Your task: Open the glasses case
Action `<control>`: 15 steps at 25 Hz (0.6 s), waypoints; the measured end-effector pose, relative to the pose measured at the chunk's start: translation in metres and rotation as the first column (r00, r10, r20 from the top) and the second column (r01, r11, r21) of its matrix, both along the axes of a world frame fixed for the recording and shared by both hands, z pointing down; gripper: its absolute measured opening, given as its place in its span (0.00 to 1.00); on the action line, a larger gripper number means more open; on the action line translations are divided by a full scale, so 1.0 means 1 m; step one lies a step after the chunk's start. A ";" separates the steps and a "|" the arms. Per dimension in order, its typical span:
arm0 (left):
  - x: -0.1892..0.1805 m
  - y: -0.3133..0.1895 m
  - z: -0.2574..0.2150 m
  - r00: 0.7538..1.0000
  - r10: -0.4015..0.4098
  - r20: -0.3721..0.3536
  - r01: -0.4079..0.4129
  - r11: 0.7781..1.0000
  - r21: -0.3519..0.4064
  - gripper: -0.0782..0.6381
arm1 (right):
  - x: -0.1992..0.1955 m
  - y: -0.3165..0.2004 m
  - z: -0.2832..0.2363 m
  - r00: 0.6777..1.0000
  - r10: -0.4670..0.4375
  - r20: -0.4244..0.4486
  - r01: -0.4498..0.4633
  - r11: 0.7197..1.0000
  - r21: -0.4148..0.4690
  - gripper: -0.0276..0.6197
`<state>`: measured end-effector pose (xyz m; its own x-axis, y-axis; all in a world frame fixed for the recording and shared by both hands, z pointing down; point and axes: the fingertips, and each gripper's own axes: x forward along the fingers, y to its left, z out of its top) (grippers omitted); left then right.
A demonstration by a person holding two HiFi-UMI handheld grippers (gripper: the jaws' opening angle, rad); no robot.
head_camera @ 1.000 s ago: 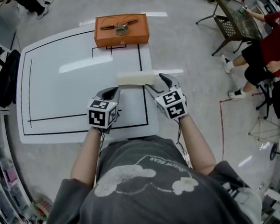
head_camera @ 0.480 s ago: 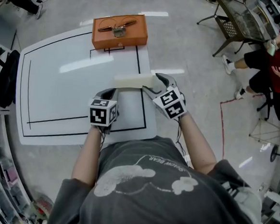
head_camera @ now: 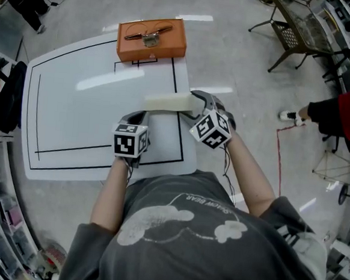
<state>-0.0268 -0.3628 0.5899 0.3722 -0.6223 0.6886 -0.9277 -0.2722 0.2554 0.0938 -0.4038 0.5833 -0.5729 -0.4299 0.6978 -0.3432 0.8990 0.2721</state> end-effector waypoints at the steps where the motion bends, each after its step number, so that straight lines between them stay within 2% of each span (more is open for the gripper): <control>1: 0.000 0.000 0.000 1.000 0.000 0.000 0.000 1.000 0.000 0.11 | 0.000 0.000 0.001 1.000 -0.008 -0.014 0.008 1.000 0.015 0.53; 5: 0.000 0.000 0.001 1.000 0.000 -0.001 0.000 1.000 0.000 0.11 | -0.001 -0.002 0.006 0.999 -0.020 -0.046 0.022 0.999 0.044 0.50; 15: 0.000 0.000 0.002 1.000 0.005 0.006 -0.005 1.000 0.004 0.11 | -0.001 -0.004 0.001 1.000 -0.015 -0.019 0.014 1.000 -0.025 0.49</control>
